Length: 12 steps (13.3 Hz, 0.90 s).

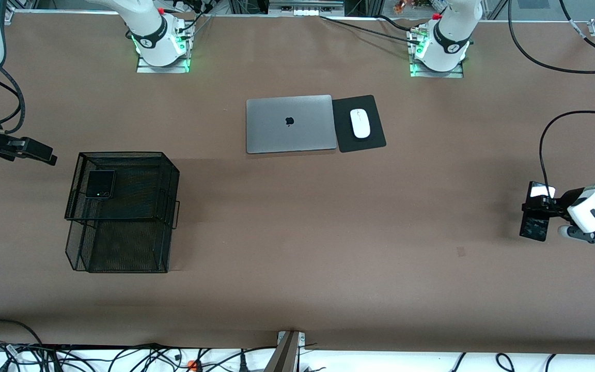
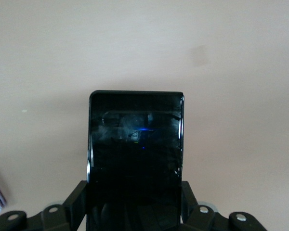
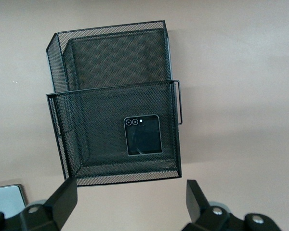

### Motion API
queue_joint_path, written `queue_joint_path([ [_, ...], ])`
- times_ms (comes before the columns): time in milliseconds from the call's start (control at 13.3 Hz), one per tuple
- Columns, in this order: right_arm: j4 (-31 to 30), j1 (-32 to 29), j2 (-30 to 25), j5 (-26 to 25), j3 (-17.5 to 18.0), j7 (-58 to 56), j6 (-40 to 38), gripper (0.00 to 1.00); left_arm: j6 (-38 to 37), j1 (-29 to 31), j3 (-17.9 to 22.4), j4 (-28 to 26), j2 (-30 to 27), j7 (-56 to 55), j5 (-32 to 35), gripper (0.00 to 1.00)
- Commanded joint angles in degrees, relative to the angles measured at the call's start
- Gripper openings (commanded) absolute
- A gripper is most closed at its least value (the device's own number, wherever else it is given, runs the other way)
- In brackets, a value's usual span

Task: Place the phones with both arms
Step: 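Carry the tall black phone with the left gripper toward the laptop, then set the tall phone down beside the laptop and open the left gripper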

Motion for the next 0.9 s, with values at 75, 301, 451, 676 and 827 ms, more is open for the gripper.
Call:
queue_joint_path([
  [75,0.73,-0.21,-0.4,-0.48,0.15,0.91,-0.79,1.0,-9.45,-10.36,-0.97,6.13,0.34,-14.22,-0.14,0.31],
  [301,0.82,-0.21,-0.31,-0.13,0.24,1.0,-0.7,1.0,-7.45,-20.45,-3.35,6.31,2.43,-30.64,-0.23,0.31],
  [451,0.73,-0.03,-0.22,-0.13,0.24,0.82,-0.79,1.0,1.22,-28.02,-3.26,6.31,5.16,-39.69,-0.23,0.31],
  [676,0.73,0.23,-0.05,-0.22,0.41,0.47,-0.71,1.0,14.06,-36.37,-3.18,6.13,9.99,-51.48,-0.15,0.31],
  [827,0.73,0.23,0.04,-0.21,0.42,0.29,-0.88,1.0,22.14,-41.12,-3.09,6.13,13.33,-59.39,0.2,0.31],
])
